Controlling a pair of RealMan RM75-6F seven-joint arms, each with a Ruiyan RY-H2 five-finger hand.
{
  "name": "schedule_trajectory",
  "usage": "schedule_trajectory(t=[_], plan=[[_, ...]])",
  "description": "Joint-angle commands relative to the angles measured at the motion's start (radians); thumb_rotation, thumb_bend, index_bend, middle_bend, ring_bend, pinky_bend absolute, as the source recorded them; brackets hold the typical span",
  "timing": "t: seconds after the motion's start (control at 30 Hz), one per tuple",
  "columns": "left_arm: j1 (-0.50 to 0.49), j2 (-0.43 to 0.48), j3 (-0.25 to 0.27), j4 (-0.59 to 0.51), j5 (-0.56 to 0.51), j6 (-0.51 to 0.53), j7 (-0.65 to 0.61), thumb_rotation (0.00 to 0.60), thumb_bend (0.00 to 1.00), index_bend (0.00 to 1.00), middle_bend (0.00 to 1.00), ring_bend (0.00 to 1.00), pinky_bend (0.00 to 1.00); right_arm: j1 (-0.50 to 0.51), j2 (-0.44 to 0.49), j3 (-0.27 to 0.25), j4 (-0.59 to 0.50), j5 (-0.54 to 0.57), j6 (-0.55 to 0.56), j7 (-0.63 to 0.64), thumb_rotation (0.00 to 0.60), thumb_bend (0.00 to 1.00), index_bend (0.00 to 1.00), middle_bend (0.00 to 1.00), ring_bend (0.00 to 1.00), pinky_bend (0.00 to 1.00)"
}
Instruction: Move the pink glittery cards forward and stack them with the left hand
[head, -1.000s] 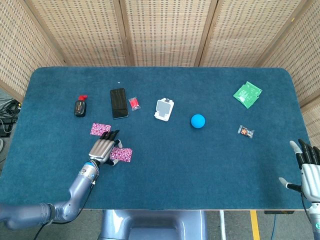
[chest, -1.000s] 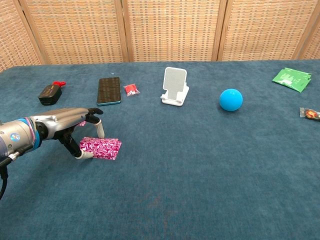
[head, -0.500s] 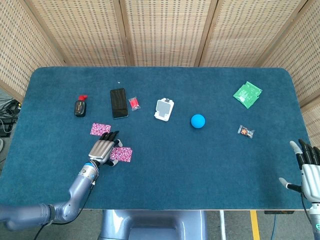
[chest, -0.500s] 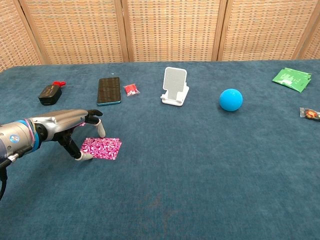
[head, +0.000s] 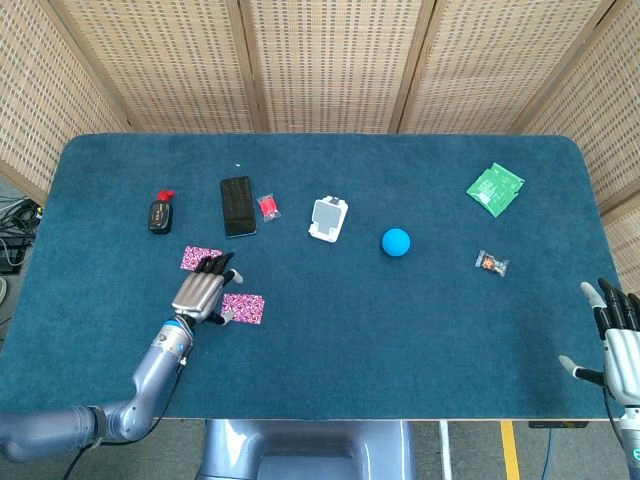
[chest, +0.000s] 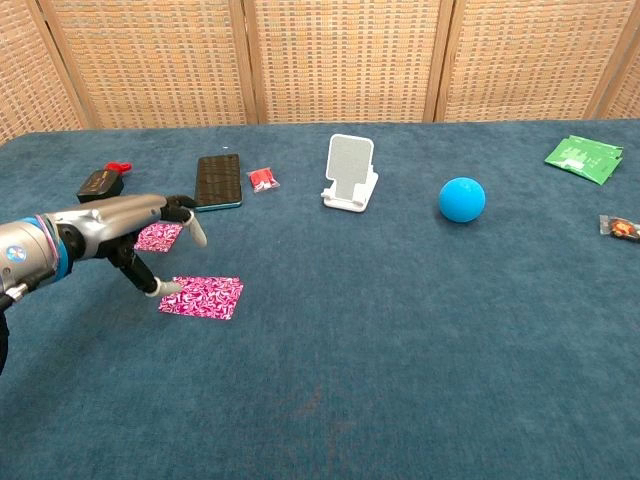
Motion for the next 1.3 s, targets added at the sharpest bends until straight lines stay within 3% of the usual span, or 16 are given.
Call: schedule_trajectory(t=[0.03,0.2,0.47,0.87,1.3], plan=[[-0.009,0.012,-0.03,0.062,0.004,0.016,0.003,0.6,0.27,0.29,0.0,0.0,0.0,0.0,0.0,0.0,-0.001,0.0,0.0,-0.001,0.6,0.0,0.0,0.0,0.0,0.0],[-0.035,0.001,-0.062,0.216,0.005,-0.044,-0.038,0.6,0.27,0.29,0.0,0.0,0.0,0.0,-0.002,0.0,-0.002,0.0,0.001,-0.006,0.6,0.0,0.0,0.0,0.0,0.0],[-0.058,-0.026,-0.053,0.444,0.058,-0.182,-0.141,0.6,0.27,0.3,0.0,0.0,0.0,0.004,-0.008,0.004,0.001,0.013,-0.007,-0.017,0.6,0.0,0.0,0.0,0.0,0.0],[-0.059,-0.055,-0.048,0.502,0.105,-0.247,-0.222,0.6,0.22,0.3,0.0,0.0,0.0,0.01,-0.014,0.007,0.004,0.024,-0.019,-0.029,0.6,0.0,0.0,0.0,0.0,0.0],[-0.089,-0.059,-0.062,0.507,0.068,-0.323,-0.2,0.6,0.23,0.32,0.0,0.0,0.0,0.01,-0.015,0.008,0.009,0.027,-0.021,-0.027,0.6,0.0,0.0,0.0,0.0,0.0]])
